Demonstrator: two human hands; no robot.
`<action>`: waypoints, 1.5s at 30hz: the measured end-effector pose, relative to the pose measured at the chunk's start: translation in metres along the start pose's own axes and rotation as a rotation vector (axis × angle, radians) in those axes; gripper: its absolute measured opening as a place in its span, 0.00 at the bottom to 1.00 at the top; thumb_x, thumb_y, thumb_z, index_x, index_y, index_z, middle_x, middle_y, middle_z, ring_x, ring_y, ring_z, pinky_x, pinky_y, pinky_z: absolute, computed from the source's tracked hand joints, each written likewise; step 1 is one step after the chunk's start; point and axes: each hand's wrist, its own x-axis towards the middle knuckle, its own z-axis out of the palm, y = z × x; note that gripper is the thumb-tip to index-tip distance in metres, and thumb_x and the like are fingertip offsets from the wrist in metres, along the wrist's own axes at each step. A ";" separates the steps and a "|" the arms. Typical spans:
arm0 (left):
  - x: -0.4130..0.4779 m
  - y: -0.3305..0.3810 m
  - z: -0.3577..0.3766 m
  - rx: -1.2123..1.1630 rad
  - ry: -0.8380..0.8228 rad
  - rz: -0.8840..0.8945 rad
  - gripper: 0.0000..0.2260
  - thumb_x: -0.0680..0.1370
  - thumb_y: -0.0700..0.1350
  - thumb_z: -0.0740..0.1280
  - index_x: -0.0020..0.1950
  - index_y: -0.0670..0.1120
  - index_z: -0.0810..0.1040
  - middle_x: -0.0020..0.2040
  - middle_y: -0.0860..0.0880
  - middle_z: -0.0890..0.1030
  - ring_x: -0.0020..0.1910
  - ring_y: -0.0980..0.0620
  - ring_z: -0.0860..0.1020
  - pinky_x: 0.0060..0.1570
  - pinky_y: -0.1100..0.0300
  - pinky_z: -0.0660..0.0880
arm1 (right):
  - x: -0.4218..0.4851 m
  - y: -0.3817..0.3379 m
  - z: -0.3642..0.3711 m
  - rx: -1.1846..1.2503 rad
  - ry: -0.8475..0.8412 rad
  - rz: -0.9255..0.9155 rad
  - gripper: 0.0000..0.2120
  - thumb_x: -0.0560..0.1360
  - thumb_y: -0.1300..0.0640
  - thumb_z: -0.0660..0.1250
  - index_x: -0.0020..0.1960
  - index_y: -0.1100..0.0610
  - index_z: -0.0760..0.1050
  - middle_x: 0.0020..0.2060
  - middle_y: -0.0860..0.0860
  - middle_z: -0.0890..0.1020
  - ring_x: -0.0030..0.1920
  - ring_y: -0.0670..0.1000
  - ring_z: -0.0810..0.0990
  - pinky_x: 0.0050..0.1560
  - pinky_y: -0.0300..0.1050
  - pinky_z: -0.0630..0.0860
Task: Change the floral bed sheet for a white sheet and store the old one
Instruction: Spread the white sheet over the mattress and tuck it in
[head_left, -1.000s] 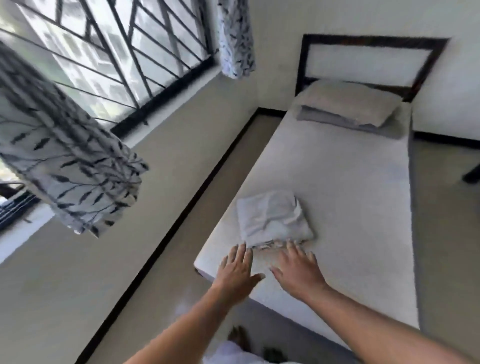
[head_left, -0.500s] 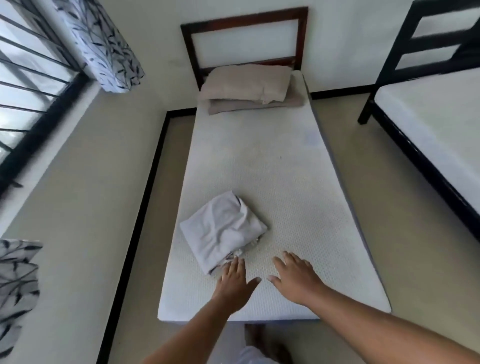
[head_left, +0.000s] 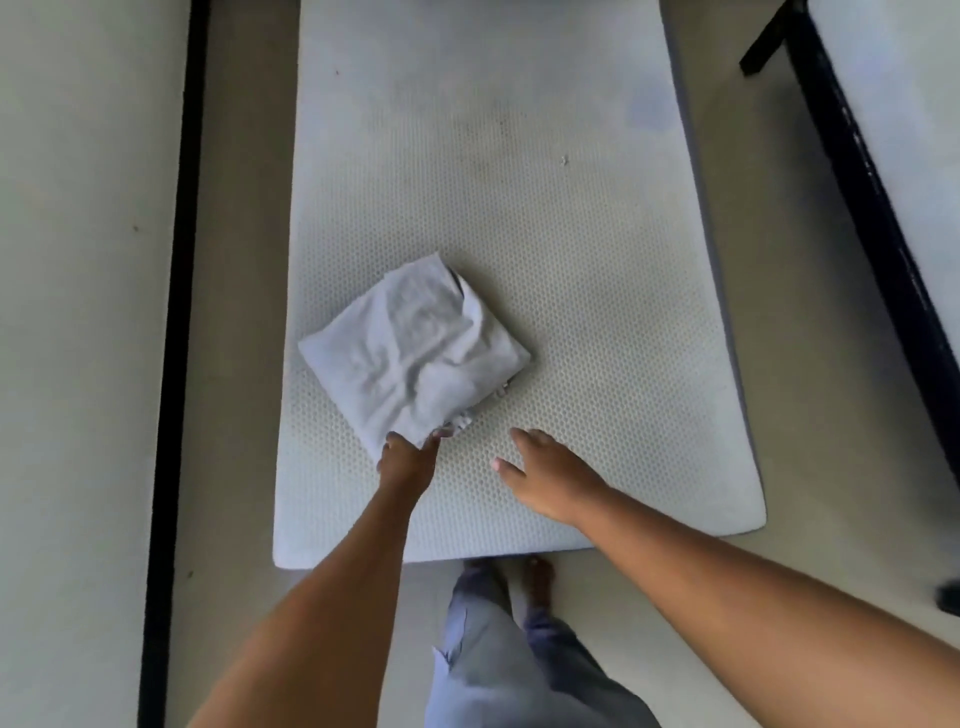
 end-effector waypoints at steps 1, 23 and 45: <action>0.018 -0.007 0.002 -0.056 0.008 -0.066 0.37 0.75 0.65 0.68 0.70 0.38 0.65 0.67 0.36 0.73 0.66 0.34 0.73 0.64 0.42 0.73 | 0.011 -0.001 0.003 0.020 -0.015 0.007 0.34 0.83 0.38 0.55 0.82 0.55 0.53 0.80 0.58 0.60 0.78 0.59 0.62 0.75 0.58 0.63; -0.008 0.071 0.022 -0.916 0.123 -0.018 0.16 0.74 0.42 0.71 0.61 0.48 0.74 0.55 0.50 0.81 0.58 0.46 0.80 0.58 0.50 0.79 | 0.049 0.040 -0.033 -0.019 0.081 -0.123 0.50 0.76 0.43 0.73 0.83 0.53 0.44 0.82 0.58 0.53 0.81 0.58 0.55 0.76 0.59 0.63; -0.329 0.259 0.222 -0.475 0.017 0.565 0.16 0.78 0.59 0.68 0.63 0.54 0.75 0.62 0.57 0.78 0.66 0.57 0.73 0.61 0.58 0.71 | -0.103 0.255 -0.221 0.671 0.237 -0.169 0.16 0.71 0.41 0.67 0.54 0.47 0.82 0.44 0.45 0.86 0.48 0.48 0.85 0.53 0.49 0.82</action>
